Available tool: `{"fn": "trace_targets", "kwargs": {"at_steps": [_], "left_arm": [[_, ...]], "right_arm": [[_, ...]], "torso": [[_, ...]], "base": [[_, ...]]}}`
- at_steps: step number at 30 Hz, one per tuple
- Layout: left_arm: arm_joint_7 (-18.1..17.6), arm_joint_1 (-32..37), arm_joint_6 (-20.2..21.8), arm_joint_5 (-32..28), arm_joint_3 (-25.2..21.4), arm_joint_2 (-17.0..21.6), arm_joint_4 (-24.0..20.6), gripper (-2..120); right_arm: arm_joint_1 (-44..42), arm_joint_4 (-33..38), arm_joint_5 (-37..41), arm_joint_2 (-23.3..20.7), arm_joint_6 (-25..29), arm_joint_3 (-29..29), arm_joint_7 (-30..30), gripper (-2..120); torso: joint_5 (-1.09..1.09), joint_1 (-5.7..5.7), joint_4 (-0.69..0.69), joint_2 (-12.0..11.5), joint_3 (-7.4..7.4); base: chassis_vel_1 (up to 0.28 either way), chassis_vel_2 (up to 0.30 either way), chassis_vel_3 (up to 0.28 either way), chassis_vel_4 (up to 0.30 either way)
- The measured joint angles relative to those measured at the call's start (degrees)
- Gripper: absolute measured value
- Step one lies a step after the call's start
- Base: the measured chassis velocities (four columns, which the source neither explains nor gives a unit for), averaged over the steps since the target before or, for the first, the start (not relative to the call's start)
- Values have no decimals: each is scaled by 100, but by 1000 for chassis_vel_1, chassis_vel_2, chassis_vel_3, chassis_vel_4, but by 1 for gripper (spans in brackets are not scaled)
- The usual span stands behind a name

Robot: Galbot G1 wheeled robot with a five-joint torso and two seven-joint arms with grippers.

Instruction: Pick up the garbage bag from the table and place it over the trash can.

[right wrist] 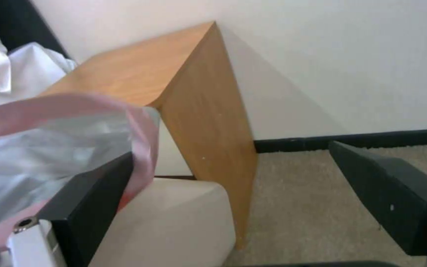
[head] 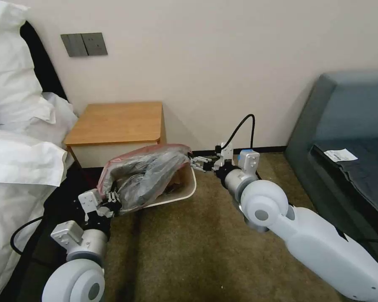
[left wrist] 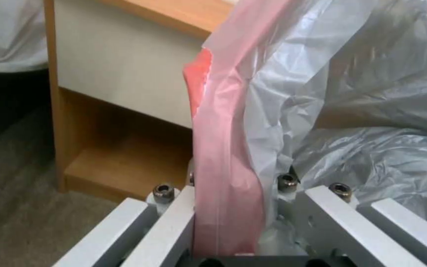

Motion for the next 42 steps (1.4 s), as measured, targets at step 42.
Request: {"fn": "trace_targets", "kwargs": {"at_steps": [42], "left_arm": [[-40,132,26,10,68,-119,-107,5]], "right_arm": [[-644,-125,-221,1317,146,647,-321,74]], "torso": [[-1,0,0,0,0]], "base": [[0,0,0,0]]}}
